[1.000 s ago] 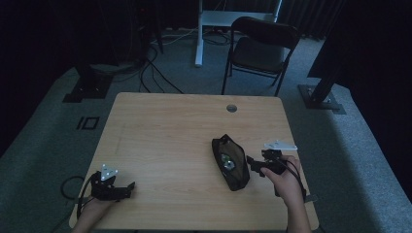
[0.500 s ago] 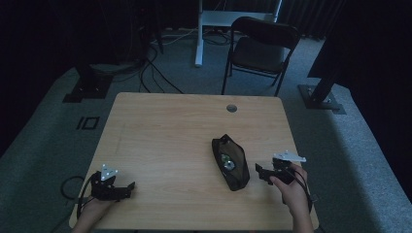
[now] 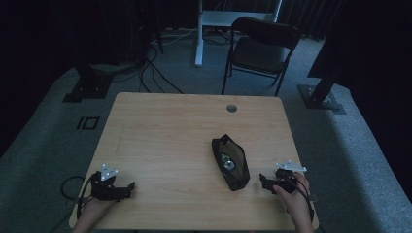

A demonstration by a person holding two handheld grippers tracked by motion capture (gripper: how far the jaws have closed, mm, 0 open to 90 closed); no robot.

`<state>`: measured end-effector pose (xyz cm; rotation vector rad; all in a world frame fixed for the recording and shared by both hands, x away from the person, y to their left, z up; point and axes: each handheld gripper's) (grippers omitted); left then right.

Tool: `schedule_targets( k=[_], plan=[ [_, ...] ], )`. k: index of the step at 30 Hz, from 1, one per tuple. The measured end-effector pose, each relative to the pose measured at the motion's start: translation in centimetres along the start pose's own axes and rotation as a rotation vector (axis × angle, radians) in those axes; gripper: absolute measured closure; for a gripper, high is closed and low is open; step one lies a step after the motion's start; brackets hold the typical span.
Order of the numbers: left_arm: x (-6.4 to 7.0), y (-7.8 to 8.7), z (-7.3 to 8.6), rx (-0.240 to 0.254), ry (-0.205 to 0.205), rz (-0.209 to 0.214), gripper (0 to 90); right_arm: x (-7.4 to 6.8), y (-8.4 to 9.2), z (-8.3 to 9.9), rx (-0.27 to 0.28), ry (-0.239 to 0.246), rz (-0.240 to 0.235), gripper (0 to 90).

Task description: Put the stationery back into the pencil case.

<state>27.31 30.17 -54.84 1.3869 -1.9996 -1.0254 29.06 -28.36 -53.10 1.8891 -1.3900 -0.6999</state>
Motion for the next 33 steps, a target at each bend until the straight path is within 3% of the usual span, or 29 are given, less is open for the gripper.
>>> schedule_targets(
  k=[10, 18, 33],
  plan=[
    [0.0, 0.0, 0.0, 0.000, 0.000, 0.000, 0.4, 0.5, -0.6, 1.8, -0.040, -0.001, 0.021, 13.4],
    [0.0, 0.0, 0.0, 0.000, 0.000, 0.000, 0.4, 0.8, -0.8, 2.5, 0.018, -0.014, 0.029, 11.9],
    [0.0, 0.0, 0.0, -0.001, 0.001, -0.001, 0.4, 0.9, -0.8, 2.5, 0.019, -0.017, 0.030, 11.9]
  ],
)
Point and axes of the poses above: each handheld gripper's, and its own axes: y roughly backward along the jaws, z roughly out of its underside, x roughly to its right, and after that the axes turned 7 degrees about -x, right-handed
